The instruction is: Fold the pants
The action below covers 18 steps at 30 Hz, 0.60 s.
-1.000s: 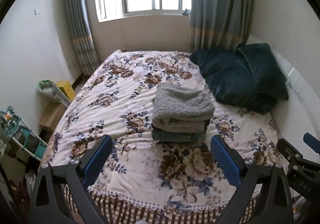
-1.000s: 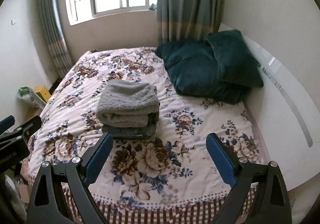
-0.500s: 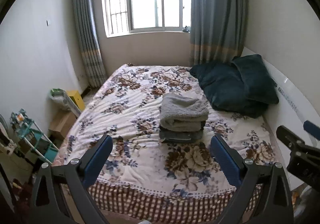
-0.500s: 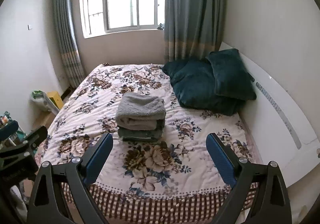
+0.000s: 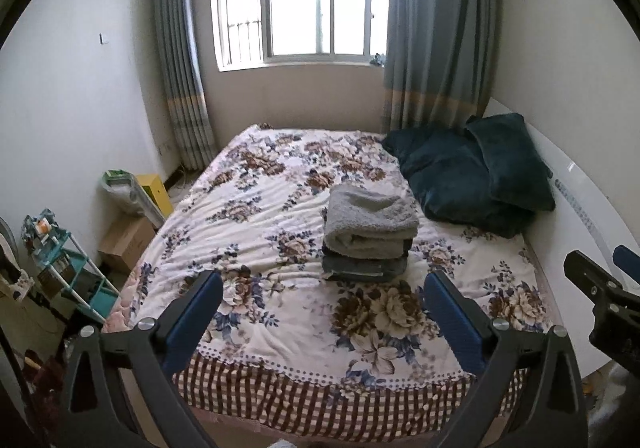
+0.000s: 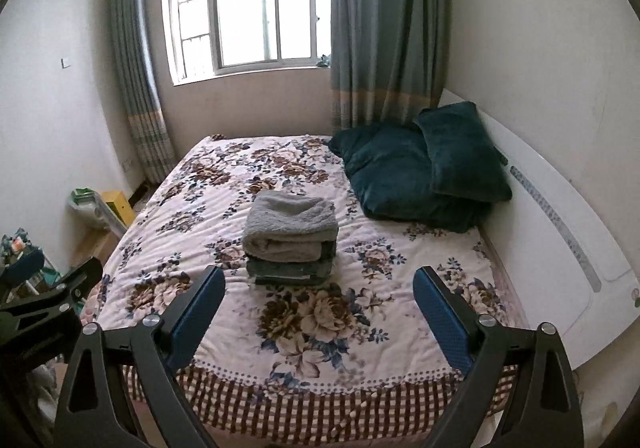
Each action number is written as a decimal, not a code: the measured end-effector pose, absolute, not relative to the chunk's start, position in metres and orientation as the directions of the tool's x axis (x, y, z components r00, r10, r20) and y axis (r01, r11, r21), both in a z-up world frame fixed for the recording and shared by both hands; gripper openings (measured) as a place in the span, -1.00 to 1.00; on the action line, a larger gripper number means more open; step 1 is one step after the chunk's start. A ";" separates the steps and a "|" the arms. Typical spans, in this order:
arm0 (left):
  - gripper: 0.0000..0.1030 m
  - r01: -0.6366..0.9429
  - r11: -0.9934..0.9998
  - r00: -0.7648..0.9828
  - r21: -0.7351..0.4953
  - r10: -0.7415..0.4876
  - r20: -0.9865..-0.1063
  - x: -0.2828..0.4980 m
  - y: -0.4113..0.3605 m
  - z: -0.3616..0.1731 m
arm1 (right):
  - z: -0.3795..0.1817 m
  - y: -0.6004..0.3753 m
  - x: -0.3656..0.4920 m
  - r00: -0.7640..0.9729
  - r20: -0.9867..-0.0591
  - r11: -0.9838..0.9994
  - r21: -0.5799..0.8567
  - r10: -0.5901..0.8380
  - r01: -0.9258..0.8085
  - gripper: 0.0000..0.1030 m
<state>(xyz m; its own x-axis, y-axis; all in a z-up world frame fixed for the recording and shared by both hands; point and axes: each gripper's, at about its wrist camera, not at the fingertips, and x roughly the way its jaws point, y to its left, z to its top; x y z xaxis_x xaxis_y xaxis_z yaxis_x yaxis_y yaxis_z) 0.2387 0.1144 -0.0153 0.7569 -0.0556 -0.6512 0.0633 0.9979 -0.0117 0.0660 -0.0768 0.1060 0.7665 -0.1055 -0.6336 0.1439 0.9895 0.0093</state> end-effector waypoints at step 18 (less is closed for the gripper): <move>1.00 0.053 0.996 0.696 0.070 0.014 -0.718 0.340 0.079 -0.064 | 0.059 -0.108 0.217 0.681 -0.712 0.980 -0.051 -0.170 0.191 0.93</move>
